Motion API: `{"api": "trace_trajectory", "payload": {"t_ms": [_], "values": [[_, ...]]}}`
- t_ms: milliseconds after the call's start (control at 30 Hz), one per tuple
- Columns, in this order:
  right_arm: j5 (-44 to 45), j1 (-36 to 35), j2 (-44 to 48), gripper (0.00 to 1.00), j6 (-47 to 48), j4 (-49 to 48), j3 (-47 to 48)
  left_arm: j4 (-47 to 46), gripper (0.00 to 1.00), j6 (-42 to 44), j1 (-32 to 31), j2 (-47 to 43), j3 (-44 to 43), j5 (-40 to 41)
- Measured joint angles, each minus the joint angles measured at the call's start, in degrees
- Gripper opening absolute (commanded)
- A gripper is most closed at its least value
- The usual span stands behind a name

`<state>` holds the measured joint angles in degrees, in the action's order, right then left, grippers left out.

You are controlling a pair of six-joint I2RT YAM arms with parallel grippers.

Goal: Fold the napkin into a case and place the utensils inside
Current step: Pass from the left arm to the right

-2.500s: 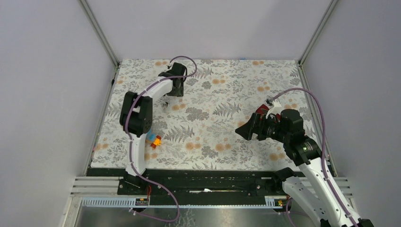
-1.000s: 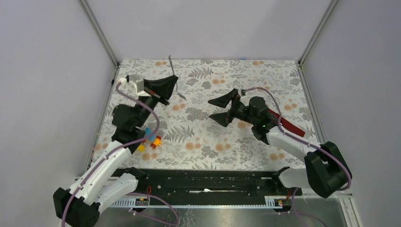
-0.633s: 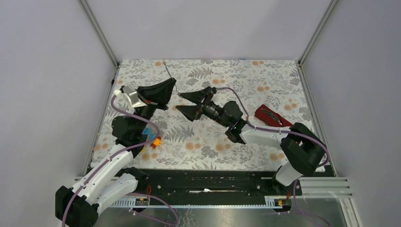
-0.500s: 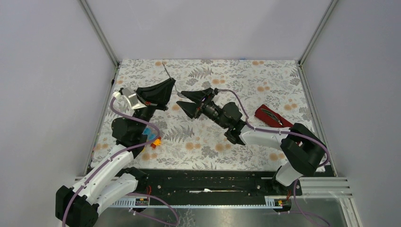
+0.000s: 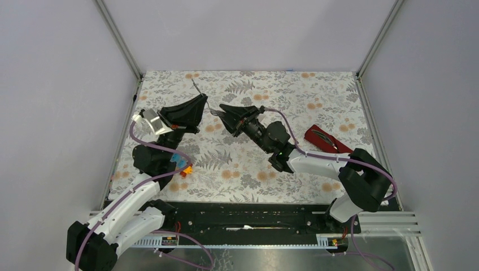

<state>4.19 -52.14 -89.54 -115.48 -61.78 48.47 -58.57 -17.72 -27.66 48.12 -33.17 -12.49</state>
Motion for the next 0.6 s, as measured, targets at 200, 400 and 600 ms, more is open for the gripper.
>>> {"api": "trace_trajectory", "payload": {"t_ms": [200,400,600], "values": [[-0.2,0.0,0.0,0.27,-0.7,1.1,1.6,-1.2,0.0,0.7,0.0,0.0,0.0,0.0],[-0.3,-0.1,-0.1,0.0,-1.5,2.7,2.0,-1.7,0.15,0.7,0.0,0.0,0.1,0.1],[-3.3,2.3,-0.1,0.0,2.8,3.0,2.0,3.7,0.75,-1.7,-0.1,-2.0,1.1,0.5]]}}
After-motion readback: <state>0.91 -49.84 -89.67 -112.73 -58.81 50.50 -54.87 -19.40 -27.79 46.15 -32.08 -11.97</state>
